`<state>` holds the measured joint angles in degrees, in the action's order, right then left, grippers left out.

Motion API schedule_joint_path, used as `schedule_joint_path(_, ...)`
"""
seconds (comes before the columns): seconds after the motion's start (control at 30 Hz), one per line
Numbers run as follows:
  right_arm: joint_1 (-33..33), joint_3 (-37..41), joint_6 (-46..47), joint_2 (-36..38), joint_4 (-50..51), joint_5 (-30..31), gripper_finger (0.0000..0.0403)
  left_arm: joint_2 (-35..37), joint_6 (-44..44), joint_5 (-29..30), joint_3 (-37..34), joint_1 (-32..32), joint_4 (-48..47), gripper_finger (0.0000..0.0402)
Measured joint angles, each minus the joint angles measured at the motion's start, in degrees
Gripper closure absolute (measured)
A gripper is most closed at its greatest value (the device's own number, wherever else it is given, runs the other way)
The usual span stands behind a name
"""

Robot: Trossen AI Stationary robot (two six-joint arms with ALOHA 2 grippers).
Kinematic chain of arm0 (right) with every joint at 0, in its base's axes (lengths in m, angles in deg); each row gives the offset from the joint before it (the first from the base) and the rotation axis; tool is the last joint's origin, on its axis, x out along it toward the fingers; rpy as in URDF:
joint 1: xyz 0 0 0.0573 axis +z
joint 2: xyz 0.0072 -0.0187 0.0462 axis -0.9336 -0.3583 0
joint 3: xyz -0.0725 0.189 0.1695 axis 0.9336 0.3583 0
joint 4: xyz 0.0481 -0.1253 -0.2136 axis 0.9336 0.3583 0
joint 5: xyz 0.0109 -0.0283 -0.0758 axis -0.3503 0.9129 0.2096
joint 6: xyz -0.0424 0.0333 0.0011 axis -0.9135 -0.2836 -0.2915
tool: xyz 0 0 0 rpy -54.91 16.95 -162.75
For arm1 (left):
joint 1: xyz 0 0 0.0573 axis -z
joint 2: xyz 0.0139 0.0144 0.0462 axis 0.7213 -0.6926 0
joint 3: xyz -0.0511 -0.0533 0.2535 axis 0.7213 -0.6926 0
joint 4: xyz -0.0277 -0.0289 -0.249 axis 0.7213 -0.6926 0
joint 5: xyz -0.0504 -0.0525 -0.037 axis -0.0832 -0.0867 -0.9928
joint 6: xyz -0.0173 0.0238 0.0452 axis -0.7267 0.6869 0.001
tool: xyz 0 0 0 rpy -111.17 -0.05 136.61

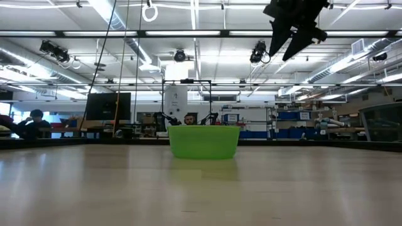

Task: Nest bowls inside each other
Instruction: Stack the blue bowl on top of the light blue bowl

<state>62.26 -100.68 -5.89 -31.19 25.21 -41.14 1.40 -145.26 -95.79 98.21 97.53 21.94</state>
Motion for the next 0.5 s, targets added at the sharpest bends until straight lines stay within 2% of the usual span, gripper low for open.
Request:
schedule_joint_path(0.13,0.51,3.15,2.11,0.0,-2.93,-2.2,0.0148,0.0,-3.98,-0.09,-5.44,2.69,3.21,0.0392)
schedule_joint_path(0.3,1.56,5.1,4.12,0.0,-3.84,-3.17,0.0148,0.0,-7.22,0.66,-10.94,2.52,5.59,0.0387)
schedule_joint_path(0.5,1.88,5.14,4.51,0.0,-3.67,-4.28,0.0148,-0.02,-7.1,3.52,-12.12,1.52,5.08,0.0386)
